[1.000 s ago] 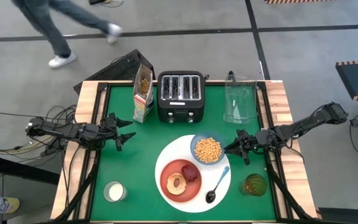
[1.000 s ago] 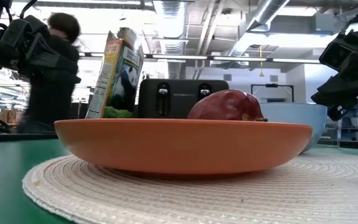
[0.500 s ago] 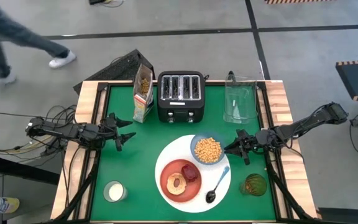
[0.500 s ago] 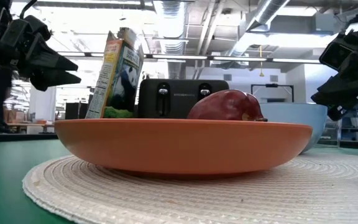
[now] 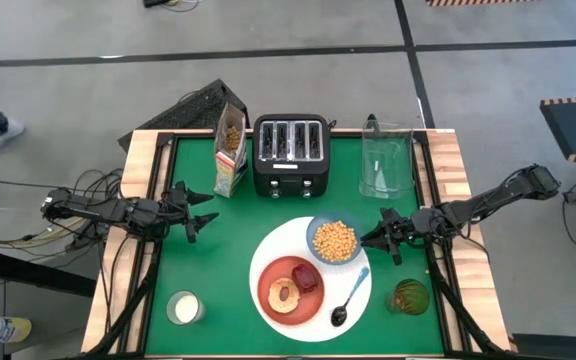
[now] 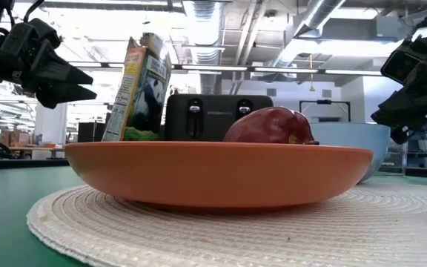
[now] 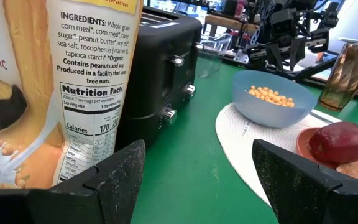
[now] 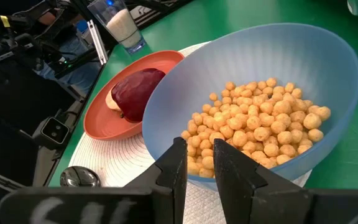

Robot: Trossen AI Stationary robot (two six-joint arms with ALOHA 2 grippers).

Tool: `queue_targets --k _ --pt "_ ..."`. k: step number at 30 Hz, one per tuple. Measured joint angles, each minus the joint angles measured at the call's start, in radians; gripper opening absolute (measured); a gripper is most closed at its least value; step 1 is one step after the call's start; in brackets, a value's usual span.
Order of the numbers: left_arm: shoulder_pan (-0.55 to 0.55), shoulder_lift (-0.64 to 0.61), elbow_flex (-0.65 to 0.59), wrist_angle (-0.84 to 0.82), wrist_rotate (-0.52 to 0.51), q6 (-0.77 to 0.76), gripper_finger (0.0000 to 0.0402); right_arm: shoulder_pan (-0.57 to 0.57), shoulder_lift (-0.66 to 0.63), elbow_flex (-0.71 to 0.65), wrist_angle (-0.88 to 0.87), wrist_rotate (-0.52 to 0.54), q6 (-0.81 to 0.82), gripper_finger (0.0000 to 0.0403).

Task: Arrange a breakfast setting
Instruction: Return to Home Position

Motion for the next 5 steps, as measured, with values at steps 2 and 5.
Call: queue_targets --k 2,5 --pt "0.0 0.0 0.0 0.0 0.0 0.0 0.0283 0.0 0.0 0.0 0.0 0.0 0.0 0.0103" --pt "0.0 0.0 0.0 0.0 0.0 0.0 0.0283 0.0 0.0 0.0 0.0 0.0 0.0 0.0103"
